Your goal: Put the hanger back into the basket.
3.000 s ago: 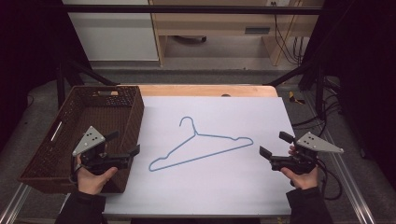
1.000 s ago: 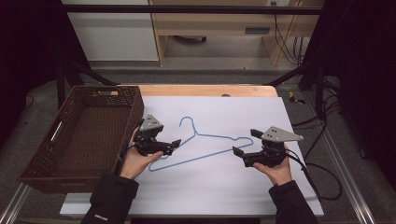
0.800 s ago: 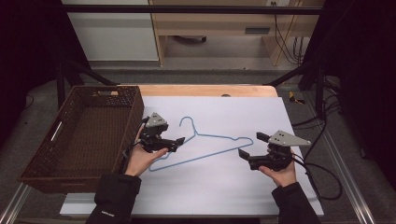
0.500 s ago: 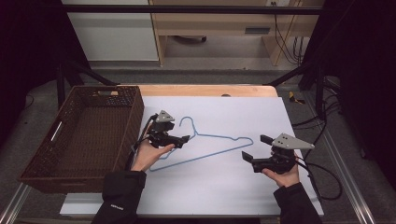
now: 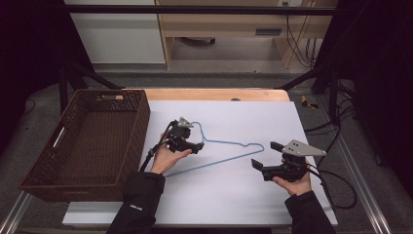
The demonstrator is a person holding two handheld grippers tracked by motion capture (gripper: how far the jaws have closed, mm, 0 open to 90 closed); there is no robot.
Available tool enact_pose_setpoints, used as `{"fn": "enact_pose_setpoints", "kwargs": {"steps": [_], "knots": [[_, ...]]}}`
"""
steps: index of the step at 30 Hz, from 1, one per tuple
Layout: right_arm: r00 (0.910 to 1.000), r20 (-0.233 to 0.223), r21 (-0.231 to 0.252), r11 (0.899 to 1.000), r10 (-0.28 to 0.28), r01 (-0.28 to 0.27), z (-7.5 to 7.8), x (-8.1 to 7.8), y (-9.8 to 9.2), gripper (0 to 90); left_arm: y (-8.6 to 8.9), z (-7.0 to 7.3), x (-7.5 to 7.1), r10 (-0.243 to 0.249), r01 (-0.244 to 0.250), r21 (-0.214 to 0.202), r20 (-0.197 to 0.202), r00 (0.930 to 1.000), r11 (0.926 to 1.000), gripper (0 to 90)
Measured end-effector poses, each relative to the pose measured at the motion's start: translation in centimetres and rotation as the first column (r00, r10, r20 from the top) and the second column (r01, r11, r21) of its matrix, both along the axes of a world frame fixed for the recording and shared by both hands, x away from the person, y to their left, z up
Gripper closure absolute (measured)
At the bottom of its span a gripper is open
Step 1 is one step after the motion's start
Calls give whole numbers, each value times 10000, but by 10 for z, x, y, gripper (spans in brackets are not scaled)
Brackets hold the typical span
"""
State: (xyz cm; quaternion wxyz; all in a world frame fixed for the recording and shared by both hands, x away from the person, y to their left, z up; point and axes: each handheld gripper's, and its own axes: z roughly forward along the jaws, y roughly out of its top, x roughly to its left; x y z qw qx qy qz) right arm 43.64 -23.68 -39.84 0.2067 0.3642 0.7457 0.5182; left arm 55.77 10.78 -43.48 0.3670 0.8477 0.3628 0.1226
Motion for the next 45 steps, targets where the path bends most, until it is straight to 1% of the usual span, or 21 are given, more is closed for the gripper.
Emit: {"fn": "enact_pose_setpoints", "kwargs": {"steps": [1,2,3,4,5,6,9,10,11,15,17,18,21,22,26,29,31,35,40,42,45], "knots": [[10000,7,-26,10000,-1,1,-1,1,0,57,0,-7,5,-1,4,117,-252,9997,9999,298],[10000,-20,-76,10000,15,-15,-1,1,0,57,0,-7,5,-1,4,117,-252,9997,9999,313],[10000,-53,-73,10000,1,-1,-2,2,1,57,0,-13,8,-132,145,326,-390,9992,9994,341],[10000,-53,-126,9999,32,-32,-3,2,1,57,-1,-16,10,-109,126,395,-444,9990,9991,372],[10000,-53,-126,9999,32,-32,-3,2,1,57,-1,-16,10,-109,126,395,-444,9990,9991,396],[10000,-83,-158,9999,5,-6,-4,2,1,57,-1,-22,13,-76,104,470,-597,9982,9988,421],[10000,-96,-179,9998,26,-27,-4,2,1,58,1,-27,16,-161,202,486,-850,9962,9986,496],[10000,-96,-179,9998,26,-27,-4,2,1,58,1,-27,16,-161,202,486,-850,9962,9986,518],[9999,-101,-188,9998,13,-15,-4,3,1,58,1,-28,16,-271,339,766,-877,9958,9965,543],[9999,-116,-182,9998,2,-4,-4,3,2,58,2,-28,15,-421,499,907,-863,9954,9946,631],[9999,-119,-177,9998,-5,3,-4,3,2,58,2,-28,14,-519,607,1024,-863,9949,9929,666],[9999,-114,-183,9998,-4,2,-4,3,2,58,1,-29,13,-541,630,1175,-773,9955,9911,685],[9999,-111,-181,9998,-7,5,-4,3,2,58,0,-30,12,-494,571,1242,-645,9967,9906,709],[9999,-109,-180,9998,-7,5,-4,3,2,58,-1,-30,11,-559,632,1408,-547,9969,9880,720],[9999,-125,-187,9998,22,-24,-4,3,2,58,-6,-29,9,-524,587,1700,-413,9978,9837,733],[9999,-124,-195,9998,34,-36,-5,3,2,57,-8,-28,8,-480,571,1764,-552,9973,9827,767],[9999,-133,-194,9998,47,-49,-5,4,3,58,-8,-28,8,-481,572,1782,-552,9973,9823,786],[9999,-165,-222,9997,24,-28,-5,4,3,58,-8,-27,8,-521,637,1816,-680,9963,9813,861],[9997,-235,-200,9998,47,-51,-5,5,3,57,-11,-27,8,-597,718,2021,-650,9961,9767,864],[9997,-257,-181,9998,45,-49,-5,5,3,57,-12,-25,8,-700,830,2275,-649,9954,9702,866],[9996,-263,-177,9998,59,-64,-5,5,3,56,-13,-25,8,-755,888,2342,-652,9950,9681,865]]}}
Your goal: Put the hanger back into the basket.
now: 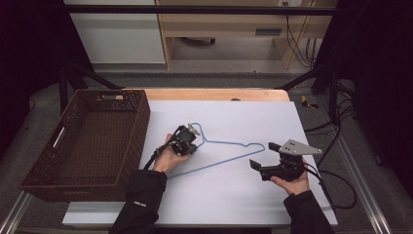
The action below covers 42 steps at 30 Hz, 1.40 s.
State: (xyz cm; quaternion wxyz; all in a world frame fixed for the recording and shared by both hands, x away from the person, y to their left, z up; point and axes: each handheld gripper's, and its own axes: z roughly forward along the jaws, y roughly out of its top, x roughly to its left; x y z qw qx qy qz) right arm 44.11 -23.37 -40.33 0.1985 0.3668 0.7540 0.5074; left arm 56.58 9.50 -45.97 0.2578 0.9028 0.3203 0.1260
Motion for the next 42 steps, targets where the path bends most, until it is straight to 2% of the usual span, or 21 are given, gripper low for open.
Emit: {"fn": "enact_pose_setpoints", "kwargs": {"steps": [6,10,14,20,21,25,26,27,28,29,30,31,32,34,37,42], "knots": [[10000,84,11,10000,23,-23,1,0,0,56,1,-1,2,156,-159,-192,-177,9997,9997,853],[10000,62,33,10000,21,-22,2,0,1,56,-1,0,1,179,-180,-77,-112,9998,9998,859],[10000,42,43,10000,21,-21,1,1,1,57,-4,1,-1,177,-177,242,-14,9998,9996,868],[10000,-47,6,10000,7,-7,1,7,6,62,-5,1,-2,294,-295,229,64,9995,9993,871],[10000,-56,3,10000,15,-15,1,8,8,63,-6,2,-4,329,-337,335,230,9992,9989,871],[9999,-112,-43,10000,42,-42,1,16,18,71,-4,11,-12,348,-376,326,827,9960,9988,872],[9999,-112,-43,10000,42,-42,1,16,18,71,-4,11,-12,348,-376,326,827,9960,9988,872],[9998,-181,-27,10000,-5,5,1,20,23,85,-5,15,-19,342,-385,337,1187,9923,9987,872],[9998,-181,-27,10000,-5,5,1,20,23,85,-5,15,-19,342,-385,337,1187,9923,9987,872],[9998,-200,51,10000,-68,69,1,26,29,99,-5,18,-26,345,-383,235,1448,9889,9990,872],[9998,-200,51,10000,-68,69,1,26,29,99,-5,18,-26,345,-383,235,1448,9889,9990,872],[9996,-263,87,9999,-94,96,1,33,37,117,-5,20,-29,327,-366,227,1546,9874,9991,872],[9995,-287,61,9999,-90,92,0,37,41,124,-5,24,-35,315,-346,140,1806,9831,9993,872],[9993,-337,9,9999,-133,133,-1,45,52,139,-6,27,-40,300,-313,32,2023,9789,9995,872],[9988,-430,-91,9997,-247,243,-2,58,66,168,-6,32,-46,220,-229,15,2171,9759,9997,872],[9983,-539,32,9998,-202,204,-2,76,88,212,-6,37,-52,226,-233,0,2349,9718,9997,873]]}}
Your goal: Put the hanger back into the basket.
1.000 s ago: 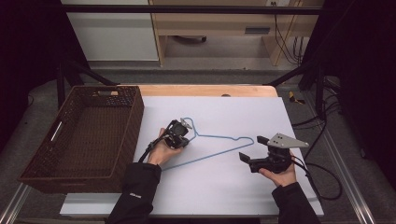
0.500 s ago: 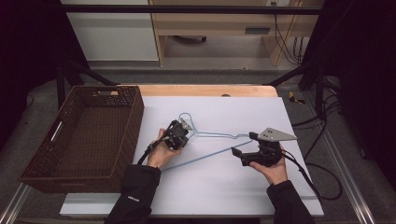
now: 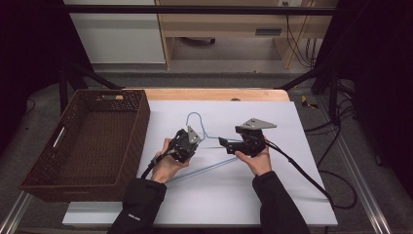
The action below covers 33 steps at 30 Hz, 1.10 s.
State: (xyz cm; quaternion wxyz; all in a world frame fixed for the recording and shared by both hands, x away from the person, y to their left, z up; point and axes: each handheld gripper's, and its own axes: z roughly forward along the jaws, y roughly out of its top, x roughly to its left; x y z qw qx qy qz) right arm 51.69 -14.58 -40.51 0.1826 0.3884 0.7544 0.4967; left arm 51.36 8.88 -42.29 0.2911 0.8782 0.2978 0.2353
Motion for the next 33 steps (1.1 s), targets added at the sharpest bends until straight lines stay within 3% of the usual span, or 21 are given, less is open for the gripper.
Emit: {"fn": "enact_pose_setpoints", "kwargs": {"steps": [8,15,26,32,33], "knots": [[9996,-270,102,9999,126,-123,-2,24,25,282,-1,1,-5,2,-1,-107,163,9999,9999,873],[9978,-647,153,9998,165,-155,-13,42,41,400,-3,3,-8,-79,80,-9,245,9997,10000,873],[9947,-1005,129,9997,196,-184,-23,52,54,524,-4,1,-9,-201,203,-65,251,9995,9998,873],[9930,-1150,96,9996,265,-256,-25,55,59,621,-4,1,-9,-224,226,-71,330,9992,9997,873],[9912,-1281,262,9992,336,-305,-25,55,59,673,-4,1,-9,-232,233,-28,339,9992,9997,873]]}}
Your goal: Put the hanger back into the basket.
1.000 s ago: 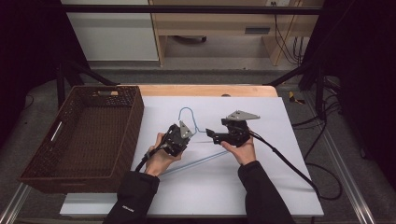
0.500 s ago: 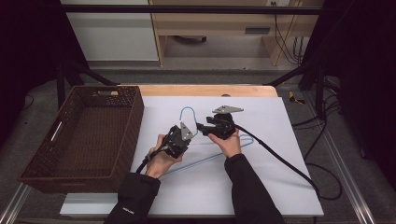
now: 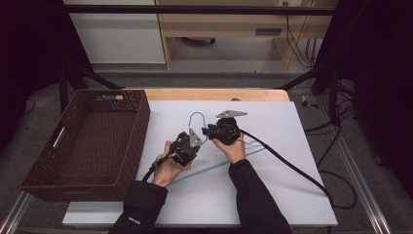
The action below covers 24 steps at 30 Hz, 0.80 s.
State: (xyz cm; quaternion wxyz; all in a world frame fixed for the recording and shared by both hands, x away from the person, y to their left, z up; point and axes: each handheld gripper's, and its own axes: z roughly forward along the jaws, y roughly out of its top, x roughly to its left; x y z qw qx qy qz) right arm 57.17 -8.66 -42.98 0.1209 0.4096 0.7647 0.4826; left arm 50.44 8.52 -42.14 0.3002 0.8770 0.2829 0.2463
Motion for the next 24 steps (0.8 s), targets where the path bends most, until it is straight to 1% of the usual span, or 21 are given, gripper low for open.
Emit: {"fn": "enact_pose_setpoints", "kwargs": {"steps": [2,3,4,5,6,11,12,13,14,16,17,18,20,21,22,23,24], "knots": [[9999,-44,68,9999,114,-114,0,1,0,725,0,0,0,-13,13,-15,6,10000,10000,873],[9997,-237,190,9998,84,-80,0,0,0,749,0,0,0,-14,14,-12,16,10000,10000,873],[9994,-328,271,9996,98,-89,0,0,0,774,0,0,0,-9,9,-5,44,10000,10000,873],[9994,-328,271,9996,98,-89,0,0,0,774,0,0,0,-9,9,-5,44,10000,10000,873],[9990,-414,375,9992,164,-148,1,0,0,831,0,0,0,-9,9,11,44,10000,10000,873],[9982,-591,523,9986,124,-93,1,0,0,854,0,-2,0,-21,21,21,104,9999,10000,872],[9980,-617,559,9984,107,-73,1,-1,0,856,0,-1,0,-65,65,-35,-1,10000,10000,872],[9980,-617,559,9984,107,-73,1,-1,0,856,0,-1,0,-65,65,-35,-1,10000,10000,872],[9980,-633,582,9983,96,-59,1,-1,0,858,0,-1,1,-42,40,-168,-152,9999,9999,871],[9977,-669,605,9982,63,-22,1,-1,0,859,1,-1,2,-94,85,-311,-287,9995,9995,865],[9979,-648,593,9982,59,-21,2,-1,0,859,2,-1,2,-22,14,-324,-266,9996,9995,849],[9978,-657,597,9982,39,1,2,-2,0,859,2,0,3,82,-89,-395,-167,9998,9992,780],[9982,-599,580,9983,52,-17,2,-3,0,859,4,3,4,12,-27,-464,-332,9994,9989,716],[9984,-563,583,9983,87,-54,2,-3,0,860,4,3,4,12,-27,-464,-332,9994,9989,674],[9984,-559,592,9982,89,-55,3,-3,0,860,3,3,6,19,-29,-241,-423,9991,9997,652],[9984,-565,618,9981,87,-52,3,-4,0,859,2,3,7,-32,22,-168,-612,9981,9999,635],[9985,-537,602,9982,107,-75,4,-4,0,859,1,1,8,-96,87,-136,-695,9975,9999,620]]}}
